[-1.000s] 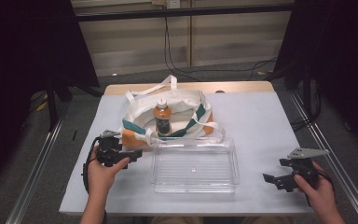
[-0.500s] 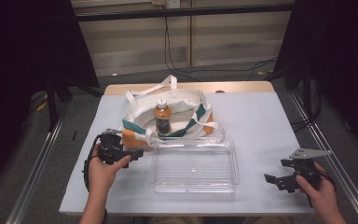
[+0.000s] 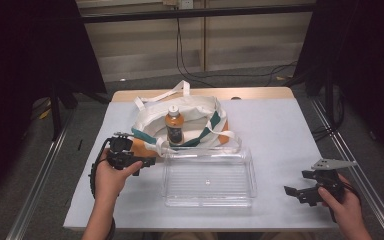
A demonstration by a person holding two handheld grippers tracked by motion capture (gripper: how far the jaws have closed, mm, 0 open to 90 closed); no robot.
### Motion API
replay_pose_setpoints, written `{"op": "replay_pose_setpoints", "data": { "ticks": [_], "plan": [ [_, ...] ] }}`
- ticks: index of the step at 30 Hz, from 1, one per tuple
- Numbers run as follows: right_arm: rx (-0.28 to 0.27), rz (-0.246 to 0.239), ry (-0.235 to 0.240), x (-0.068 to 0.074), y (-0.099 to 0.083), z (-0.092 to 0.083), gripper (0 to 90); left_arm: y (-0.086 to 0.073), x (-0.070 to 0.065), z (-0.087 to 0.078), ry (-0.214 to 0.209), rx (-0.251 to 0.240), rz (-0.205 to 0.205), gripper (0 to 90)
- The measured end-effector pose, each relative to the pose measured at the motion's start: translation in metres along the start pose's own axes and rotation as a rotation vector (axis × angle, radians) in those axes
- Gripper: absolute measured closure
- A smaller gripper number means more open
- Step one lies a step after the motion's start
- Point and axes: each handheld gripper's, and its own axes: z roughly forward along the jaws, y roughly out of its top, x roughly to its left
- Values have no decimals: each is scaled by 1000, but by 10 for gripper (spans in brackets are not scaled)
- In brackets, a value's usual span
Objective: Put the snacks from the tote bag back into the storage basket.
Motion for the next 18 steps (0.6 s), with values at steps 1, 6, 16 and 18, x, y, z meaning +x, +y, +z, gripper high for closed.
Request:
{"op": "replay_pose_setpoints", "data": {
  "ticks": [1,6,16,18],
  "plan": [
    [0,1,0,0,0,0,30,2,-1,-1,-7,13,2,107],
    [0,0,3,0,0,0,30,13,-3,1,-8,44,0,105],
    [-3,6,0,-1,-1,-1,30,33,-7,2,-10,83,6,103],
    [0,7,2,0,-1,-1,30,37,-7,1,-13,81,6,104]
  ]
}}
